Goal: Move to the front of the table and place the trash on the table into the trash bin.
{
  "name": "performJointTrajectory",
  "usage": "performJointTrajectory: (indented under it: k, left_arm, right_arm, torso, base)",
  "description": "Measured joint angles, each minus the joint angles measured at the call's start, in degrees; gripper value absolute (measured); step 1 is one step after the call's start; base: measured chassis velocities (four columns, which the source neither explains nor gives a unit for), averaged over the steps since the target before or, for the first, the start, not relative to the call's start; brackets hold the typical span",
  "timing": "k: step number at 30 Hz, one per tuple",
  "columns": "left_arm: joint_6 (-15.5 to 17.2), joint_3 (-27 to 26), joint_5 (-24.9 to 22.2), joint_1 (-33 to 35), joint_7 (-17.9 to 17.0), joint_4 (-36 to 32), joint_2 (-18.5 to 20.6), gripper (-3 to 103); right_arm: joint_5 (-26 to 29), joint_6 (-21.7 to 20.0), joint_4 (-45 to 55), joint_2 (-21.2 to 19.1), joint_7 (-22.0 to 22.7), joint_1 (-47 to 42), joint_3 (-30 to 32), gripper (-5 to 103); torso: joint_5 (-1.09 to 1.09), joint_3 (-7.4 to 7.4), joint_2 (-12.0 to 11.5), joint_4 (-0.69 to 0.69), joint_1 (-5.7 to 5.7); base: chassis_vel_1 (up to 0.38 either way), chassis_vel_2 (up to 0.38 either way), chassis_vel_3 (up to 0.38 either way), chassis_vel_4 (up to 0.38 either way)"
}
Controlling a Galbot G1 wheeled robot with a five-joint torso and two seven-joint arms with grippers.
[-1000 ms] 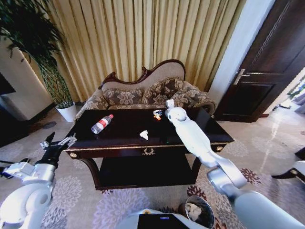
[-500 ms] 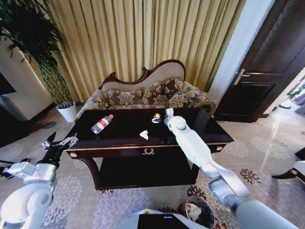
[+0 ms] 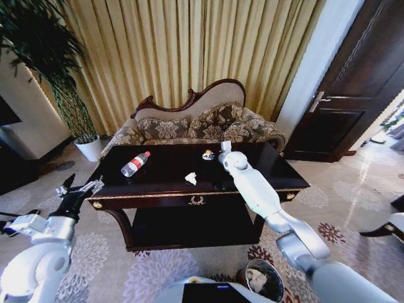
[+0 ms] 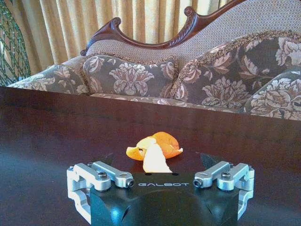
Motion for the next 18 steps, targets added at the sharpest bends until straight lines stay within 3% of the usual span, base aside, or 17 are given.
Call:
performJointTrajectory:
  k: [5,8,10,13,15,18]
  left_arm:
    - [0.02,-0.13,-0.01,0.10,0.00,0.00,0.05,100]
    - [0.02,-0.48,-0.13,0.11,0.01,0.25,0.32,100]
    - [0.02,-0.55,-0.19,0.08,0.01,0.30,0.43,100]
    - [0.02,-0.58,-0.25,0.03,0.02,0.33,0.50,100]
    - [0.02,-0.58,-0.26,0.00,0.01,0.34,0.49,100]
    - [0.01,-0.51,-0.28,-0.05,0.01,0.35,0.47,100]
  right_arm:
    - [-0.02,1.01,-1.68,0.77,0.00,0.55,-0.16,102]
    - [0.00,1.74,-2.06,0.87,0.00,0.67,-0.20,97]
    - [-0.01,1.93,-2.11,0.90,0.00,0.67,-0.23,93]
    - [-0.04,2.27,-2.15,0.93,0.00,0.54,-0.32,77]
    - [-0.06,2.34,-2.16,0.93,0.00,0.46,-0.34,77]
    - [-0.13,2.56,-2.15,0.88,0.00,0.27,-0.35,61]
  torso:
    - [0.00,0.00,0.00,0.01,0.00]
    - [0.00,0.00,-0.01,0.01,0.00]
    - [0.00,0.00,0.00,0.00,0.00]
    - [0.00,0.00,0.00,0.01,0.00]
    - [0.00,0.00,0.00,0.01,0.00]
    - [0.00,0.00,0.00,0.01,0.00]
  base:
    - [0.000,0.000,0.000,0.000]
    - [0.000,0.000,0.000,0.000]
    - [0.000,0.000,0.000,0.000]
    - [0.000,0.000,0.000,0.000]
    - [0.000,0.000,0.000,0.000]
    - [0.000,0.000,0.000,0.000]
